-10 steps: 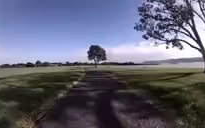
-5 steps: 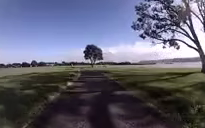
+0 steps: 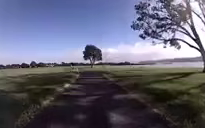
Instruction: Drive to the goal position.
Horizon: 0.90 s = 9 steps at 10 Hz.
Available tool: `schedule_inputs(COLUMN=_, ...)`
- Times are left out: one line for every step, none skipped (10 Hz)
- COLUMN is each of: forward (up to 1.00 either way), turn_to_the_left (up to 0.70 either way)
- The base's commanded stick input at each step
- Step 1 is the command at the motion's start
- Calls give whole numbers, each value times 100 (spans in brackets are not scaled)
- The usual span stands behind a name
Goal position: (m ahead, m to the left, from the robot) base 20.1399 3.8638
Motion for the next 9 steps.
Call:
schedule_inputs(forward=45, turn_to_the_left=0)
schedule_inputs(forward=45, turn_to_the_left=0)
schedule_inputs(forward=45, turn_to_the_left=0)
schedule_inputs(forward=45, turn_to_the_left=0)
schedule_inputs(forward=45, turn_to_the_left=0)
schedule_inputs(forward=45, turn_to_the_left=0)
schedule_inputs(forward=45, turn_to_the_left=0)
schedule_inputs(forward=45, turn_to_the_left=0)
schedule_inputs(forward=45, turn_to_the_left=0)
